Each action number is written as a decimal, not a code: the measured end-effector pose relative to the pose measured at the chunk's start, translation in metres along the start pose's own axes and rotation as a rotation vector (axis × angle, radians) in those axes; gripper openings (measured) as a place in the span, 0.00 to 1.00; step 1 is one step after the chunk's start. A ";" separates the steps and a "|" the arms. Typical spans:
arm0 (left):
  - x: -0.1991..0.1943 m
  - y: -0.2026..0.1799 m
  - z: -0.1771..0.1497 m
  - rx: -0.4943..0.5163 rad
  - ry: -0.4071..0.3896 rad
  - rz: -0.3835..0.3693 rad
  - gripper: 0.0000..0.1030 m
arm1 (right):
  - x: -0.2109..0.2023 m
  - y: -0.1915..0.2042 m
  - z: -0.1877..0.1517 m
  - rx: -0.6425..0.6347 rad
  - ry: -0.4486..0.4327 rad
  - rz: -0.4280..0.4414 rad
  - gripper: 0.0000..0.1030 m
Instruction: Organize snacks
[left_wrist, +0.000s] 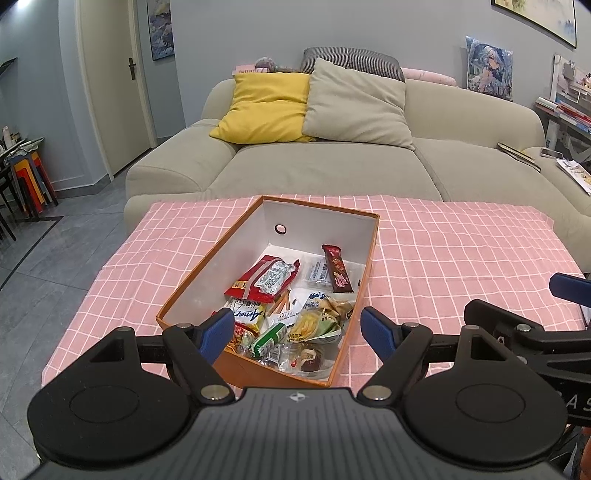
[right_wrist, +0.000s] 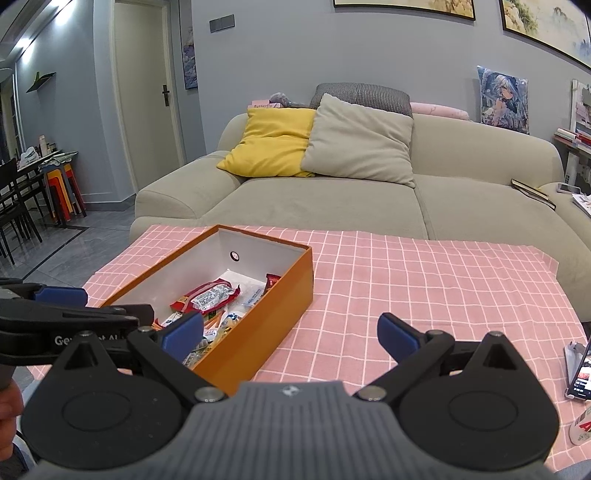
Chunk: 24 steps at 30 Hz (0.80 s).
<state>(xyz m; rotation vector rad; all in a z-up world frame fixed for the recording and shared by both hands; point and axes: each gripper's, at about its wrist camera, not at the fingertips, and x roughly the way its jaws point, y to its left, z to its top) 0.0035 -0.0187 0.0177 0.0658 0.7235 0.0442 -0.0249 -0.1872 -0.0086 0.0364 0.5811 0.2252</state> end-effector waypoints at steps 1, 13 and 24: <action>-0.001 0.000 0.001 0.001 -0.001 -0.001 0.89 | 0.000 0.000 0.000 0.000 0.000 0.000 0.94; -0.004 0.003 0.001 0.001 -0.013 0.000 0.89 | 0.001 0.002 -0.001 -0.001 0.001 0.000 0.94; -0.005 0.007 0.001 -0.009 -0.023 0.003 0.89 | 0.002 0.004 -0.002 -0.007 0.002 0.004 0.94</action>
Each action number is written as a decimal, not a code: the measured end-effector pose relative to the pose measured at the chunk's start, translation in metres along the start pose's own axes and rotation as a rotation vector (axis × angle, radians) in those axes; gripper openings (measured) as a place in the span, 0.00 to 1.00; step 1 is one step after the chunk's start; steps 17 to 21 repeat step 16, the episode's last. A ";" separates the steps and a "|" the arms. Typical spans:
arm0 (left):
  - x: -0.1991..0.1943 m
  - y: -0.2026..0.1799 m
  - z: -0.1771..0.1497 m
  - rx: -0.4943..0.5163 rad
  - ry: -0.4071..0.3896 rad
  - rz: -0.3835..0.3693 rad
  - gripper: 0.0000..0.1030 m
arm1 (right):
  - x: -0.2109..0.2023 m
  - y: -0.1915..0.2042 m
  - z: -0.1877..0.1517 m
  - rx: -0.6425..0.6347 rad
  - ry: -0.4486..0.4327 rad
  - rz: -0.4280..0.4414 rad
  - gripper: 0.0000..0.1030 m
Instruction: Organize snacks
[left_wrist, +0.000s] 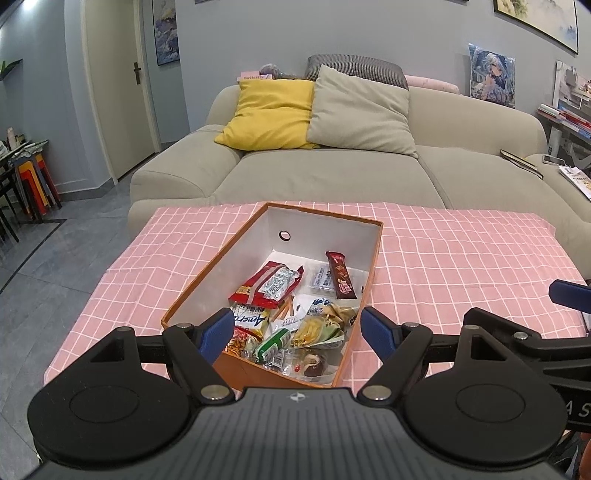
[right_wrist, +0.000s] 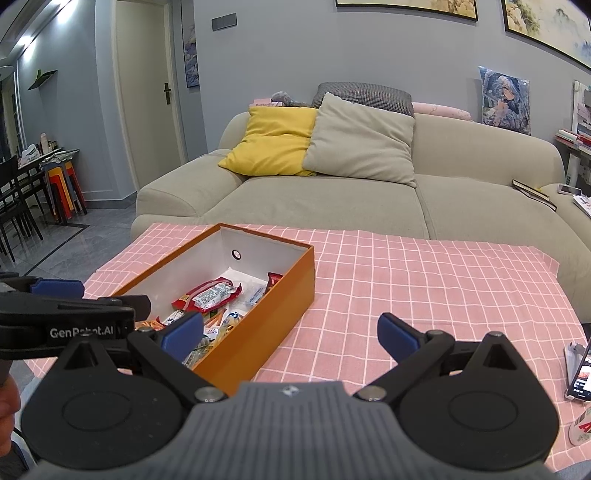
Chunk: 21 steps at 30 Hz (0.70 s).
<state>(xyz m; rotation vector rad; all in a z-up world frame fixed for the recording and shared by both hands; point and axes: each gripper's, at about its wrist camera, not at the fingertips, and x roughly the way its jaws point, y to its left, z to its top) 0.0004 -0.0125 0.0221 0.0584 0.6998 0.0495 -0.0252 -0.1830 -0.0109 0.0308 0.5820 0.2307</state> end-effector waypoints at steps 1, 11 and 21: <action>0.000 0.000 0.000 0.002 -0.001 0.003 0.89 | 0.000 0.000 0.000 0.000 0.000 0.000 0.94; 0.000 -0.002 -0.001 0.022 -0.003 0.013 0.89 | 0.000 -0.001 0.000 -0.005 0.000 0.004 0.94; -0.001 0.000 -0.002 0.011 -0.014 0.000 0.89 | 0.000 -0.001 0.000 -0.005 0.001 0.005 0.94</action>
